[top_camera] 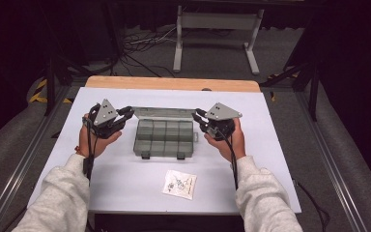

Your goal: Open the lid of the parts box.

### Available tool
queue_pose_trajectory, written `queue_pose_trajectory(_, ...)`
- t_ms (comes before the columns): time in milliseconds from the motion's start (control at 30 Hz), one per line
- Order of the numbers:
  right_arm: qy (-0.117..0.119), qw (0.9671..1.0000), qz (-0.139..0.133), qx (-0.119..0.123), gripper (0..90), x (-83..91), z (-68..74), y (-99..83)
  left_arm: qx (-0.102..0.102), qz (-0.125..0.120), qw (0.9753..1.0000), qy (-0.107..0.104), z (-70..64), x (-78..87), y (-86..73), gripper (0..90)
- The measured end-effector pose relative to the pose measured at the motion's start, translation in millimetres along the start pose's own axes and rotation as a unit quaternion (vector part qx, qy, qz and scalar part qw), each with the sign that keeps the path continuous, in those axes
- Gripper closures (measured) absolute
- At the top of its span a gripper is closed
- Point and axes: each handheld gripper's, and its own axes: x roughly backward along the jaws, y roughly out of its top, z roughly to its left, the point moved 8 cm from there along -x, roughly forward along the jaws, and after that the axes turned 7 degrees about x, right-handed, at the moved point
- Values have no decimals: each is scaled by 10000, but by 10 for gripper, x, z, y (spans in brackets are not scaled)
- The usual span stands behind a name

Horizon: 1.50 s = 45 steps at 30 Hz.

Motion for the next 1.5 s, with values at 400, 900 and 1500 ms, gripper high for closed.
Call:
queue_pose_trajectory(400, -44, 9996, 37, -267, 745, -206, -73, -70, 268, -75, 9996, -3, 55, -130, -9, 786)
queue_pose_trajectory(900, -170, 9962, -60, -853, 762, -395, -191, -131, 681, 91, 9976, 26, 160, -361, -129, 779)
queue_pose_trajectory(1500, -395, 9906, 76, -1309, 767, -678, -233, -420, 969, 501, 9939, 131, 242, -660, -381, 791)
